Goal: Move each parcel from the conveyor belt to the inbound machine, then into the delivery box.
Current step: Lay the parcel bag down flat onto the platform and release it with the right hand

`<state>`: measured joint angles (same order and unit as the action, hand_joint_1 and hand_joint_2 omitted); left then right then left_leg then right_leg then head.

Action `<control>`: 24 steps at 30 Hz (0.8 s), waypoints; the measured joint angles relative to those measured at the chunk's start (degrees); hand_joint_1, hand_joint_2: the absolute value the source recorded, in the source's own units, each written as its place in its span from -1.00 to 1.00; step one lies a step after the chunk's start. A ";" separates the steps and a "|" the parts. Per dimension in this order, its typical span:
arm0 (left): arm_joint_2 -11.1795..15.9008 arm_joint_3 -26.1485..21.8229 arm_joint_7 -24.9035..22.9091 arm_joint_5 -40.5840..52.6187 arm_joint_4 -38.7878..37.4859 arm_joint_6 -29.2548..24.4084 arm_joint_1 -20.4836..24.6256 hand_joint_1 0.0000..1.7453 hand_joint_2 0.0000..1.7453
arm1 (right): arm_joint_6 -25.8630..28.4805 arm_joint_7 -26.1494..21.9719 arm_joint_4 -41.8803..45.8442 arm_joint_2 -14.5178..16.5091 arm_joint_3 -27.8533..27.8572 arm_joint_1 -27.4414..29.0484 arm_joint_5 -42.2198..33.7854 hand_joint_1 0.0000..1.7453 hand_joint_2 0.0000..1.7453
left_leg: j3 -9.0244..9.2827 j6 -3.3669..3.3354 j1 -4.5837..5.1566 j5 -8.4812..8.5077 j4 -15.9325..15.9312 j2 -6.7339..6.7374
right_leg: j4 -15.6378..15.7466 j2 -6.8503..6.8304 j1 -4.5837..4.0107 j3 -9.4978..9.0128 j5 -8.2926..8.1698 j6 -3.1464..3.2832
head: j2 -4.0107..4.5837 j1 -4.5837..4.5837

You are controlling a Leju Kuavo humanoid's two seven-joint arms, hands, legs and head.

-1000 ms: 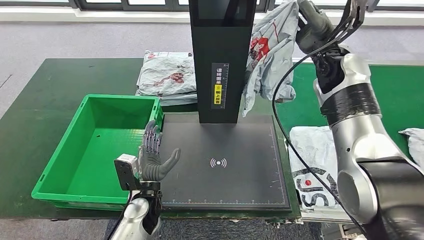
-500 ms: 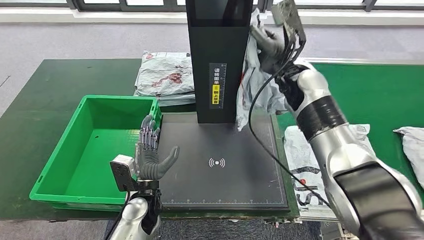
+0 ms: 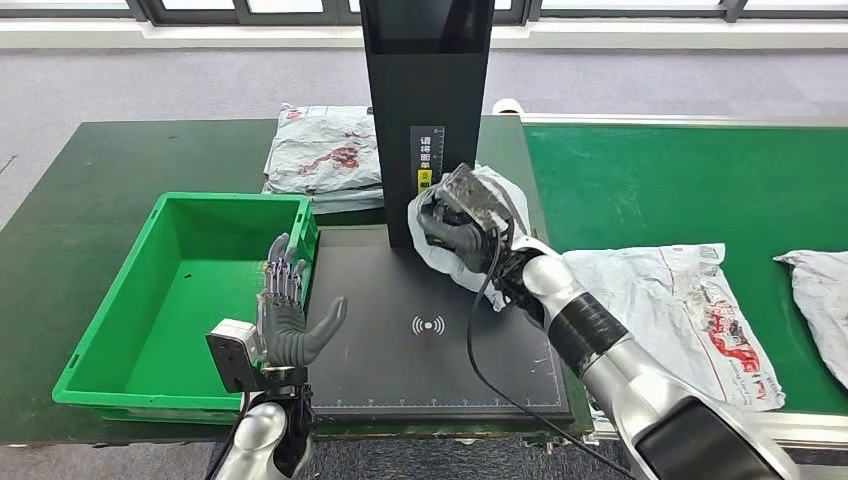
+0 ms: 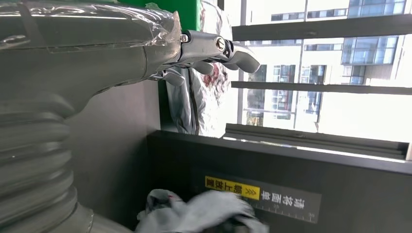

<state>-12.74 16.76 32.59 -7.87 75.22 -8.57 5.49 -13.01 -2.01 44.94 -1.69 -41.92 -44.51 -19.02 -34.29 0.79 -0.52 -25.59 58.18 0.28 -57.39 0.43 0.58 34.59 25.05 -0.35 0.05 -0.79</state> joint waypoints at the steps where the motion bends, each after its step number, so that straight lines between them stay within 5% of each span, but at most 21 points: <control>1: 0.09 -0.09 0.02 0.00 0.12 -0.04 -0.16 -1.00 1.00 | 0.12 -0.32 0.41 -0.01 -0.75 0.90 0.11 -1.00 1.00 | -0.01 0.00 -0.01 0.00 0.00 -0.02 | 0.00 -0.02 0.01 0.00 0.00 0.00 | 0.00 0.00; 24: 0.56 -1.25 -0.32 -0.44 0.31 -1.24 -0.82 -1.00 1.00 | -0.89 -1.29 8.42 -0.09 -5.51 6.22 -2.93 -1.00 1.00 | -0.08 -0.04 0.02 0.02 0.01 -0.13 | 0.02 -0.13 0.03 0.01 0.00 -0.01 | 0.01 0.00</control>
<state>-12.17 15.51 32.27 -8.31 75.53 -9.81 4.67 -13.91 -3.31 53.36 -1.79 -47.43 -38.29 -21.95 -34.37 0.75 -0.50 -25.56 58.19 0.15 -57.37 0.30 0.62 34.59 25.05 -0.36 0.06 -0.80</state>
